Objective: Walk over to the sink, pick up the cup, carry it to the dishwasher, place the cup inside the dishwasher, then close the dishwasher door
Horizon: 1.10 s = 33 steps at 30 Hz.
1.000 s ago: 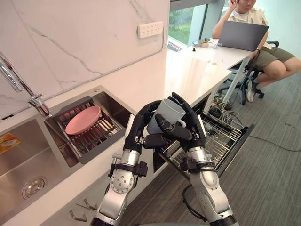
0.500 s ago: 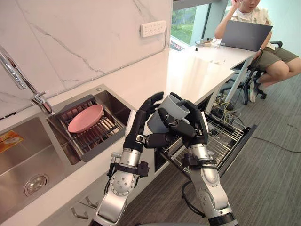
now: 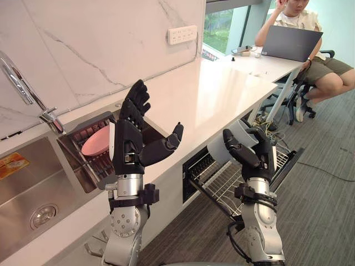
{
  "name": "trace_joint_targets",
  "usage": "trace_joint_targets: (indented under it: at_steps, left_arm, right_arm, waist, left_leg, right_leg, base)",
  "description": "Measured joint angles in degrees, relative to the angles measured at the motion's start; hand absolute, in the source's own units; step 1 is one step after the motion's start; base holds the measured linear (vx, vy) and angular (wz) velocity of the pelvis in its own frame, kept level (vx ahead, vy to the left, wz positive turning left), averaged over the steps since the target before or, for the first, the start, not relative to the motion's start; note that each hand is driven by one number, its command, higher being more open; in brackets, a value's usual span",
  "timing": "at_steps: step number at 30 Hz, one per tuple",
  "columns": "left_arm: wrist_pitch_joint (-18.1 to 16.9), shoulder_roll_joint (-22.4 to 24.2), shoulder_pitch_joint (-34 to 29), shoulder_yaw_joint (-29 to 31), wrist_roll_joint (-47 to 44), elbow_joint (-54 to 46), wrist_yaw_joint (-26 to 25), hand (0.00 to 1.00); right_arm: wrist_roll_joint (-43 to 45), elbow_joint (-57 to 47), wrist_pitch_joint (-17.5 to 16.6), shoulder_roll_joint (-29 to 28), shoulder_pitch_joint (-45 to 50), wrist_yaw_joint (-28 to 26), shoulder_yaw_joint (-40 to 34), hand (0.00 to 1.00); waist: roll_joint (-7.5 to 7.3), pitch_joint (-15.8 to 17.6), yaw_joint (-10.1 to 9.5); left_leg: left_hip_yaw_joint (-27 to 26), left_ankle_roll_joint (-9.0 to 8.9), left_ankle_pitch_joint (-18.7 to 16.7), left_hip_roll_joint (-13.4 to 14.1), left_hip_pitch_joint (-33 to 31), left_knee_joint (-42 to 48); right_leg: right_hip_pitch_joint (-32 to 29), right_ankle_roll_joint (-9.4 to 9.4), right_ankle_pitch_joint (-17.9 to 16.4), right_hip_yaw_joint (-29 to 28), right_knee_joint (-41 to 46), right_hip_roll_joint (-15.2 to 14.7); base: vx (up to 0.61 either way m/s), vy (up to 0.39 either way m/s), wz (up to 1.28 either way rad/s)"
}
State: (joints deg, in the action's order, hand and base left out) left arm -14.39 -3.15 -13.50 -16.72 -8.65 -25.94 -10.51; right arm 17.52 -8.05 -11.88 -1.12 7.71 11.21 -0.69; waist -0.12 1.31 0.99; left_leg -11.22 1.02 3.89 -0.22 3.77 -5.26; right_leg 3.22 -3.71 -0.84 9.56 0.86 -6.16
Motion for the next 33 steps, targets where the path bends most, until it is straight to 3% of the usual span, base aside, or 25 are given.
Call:
trace_joint_targets:
  at_steps: [5,12,16,21,23,30,33]
  left_arm:
    - [2.1,-0.9,-4.3,-5.2,-6.6,9.8,8.2,0.90]
    - [4.4,-3.3,-8.4,-6.1,-5.9,21.0,13.4,0.90]
    - [4.7,-4.3,-8.6,-3.8,-4.4,26.6,14.2,0.90]
    - [4.9,-4.2,-7.2,0.7,2.1,35.8,11.2,0.90]
    - [4.9,-4.0,-5.0,3.1,4.3,39.4,9.0,0.90]
    - [4.9,-3.8,2.6,11.1,6.5,49.7,1.6,0.90]
    - [4.8,-3.9,3.6,13.2,6.4,52.8,-0.9,0.90]
  right_arm:
    - [-3.2,1.2,0.5,1.4,-0.3,0.1,-3.6,0.30]
    - [-10.6,9.8,2.6,6.7,-0.4,0.0,-7.2,0.30]
    - [-18.1,12.1,3.9,9.4,-0.5,0.0,-7.2,0.30]
    - [-28.0,15.6,4.3,10.3,-3.4,1.8,-5.4,0.30]
    - [-31.8,17.4,4.9,10.3,-4.9,3.7,-5.2,0.30]
    - [-41.6,23.4,8.6,12.7,-12.7,8.0,-5.2,0.30]
    - [-43.5,25.1,9.9,14.1,-16.1,9.9,-5.4,0.30]
  waist:
    - [-0.07,0.0,-0.08]
    - [-0.63,0.7,-0.09]
    - [-0.96,4.8,-0.15]
    - [-0.62,9.8,-0.80]
    - [0.04,13.2,-1.51]
    - [0.75,21.4,-3.36]
    - [0.79,22.3,-3.43]
  left_leg:
    - [0.5,-0.07,0.1,0.0,-0.9,0.0]
    - [1.5,-0.13,0.3,0.0,-2.6,0.6]
    - [2.8,-0.16,-1.2,0.1,-5.4,5.3]
    - [3.3,-0.28,-4.2,1.6,-11.2,13.9]
    - [4.5,-0.39,-5.3,2.2,-14.9,17.7]
    - [5.9,-0.21,-3.6,2.2,-21.9,19.4]
    - [6.2,0.01,-2.3,1.7,-23.8,18.4]
  right_leg:
    - [-0.5,-0.01,0.0,0.4,-0.2,0.0]
    - [-1.4,-0.07,0.1,1.5,-0.3,0.0]
    - [-1.5,-0.04,0.1,2.9,0.3,-0.3]
    - [-3.5,0.51,0.8,3.2,1.2,0.3]
    - [-5.4,0.83,0.8,4.1,2.5,0.8]
    - [-13.2,1.52,0.5,5.5,7.6,0.2]
    - [-15.9,1.58,0.4,5.9,8.5,-0.3]
  base:
    - [0.01,0.003,0.05]
    - [0.01,-0.003,0.08]
    - [-0.06,-0.004,0.18]
    - [-0.09,0.000,0.06]
    - [-0.13,-0.005,0.18]
    - [-0.12,0.016,0.13]
    - [-0.04,0.022,0.10]
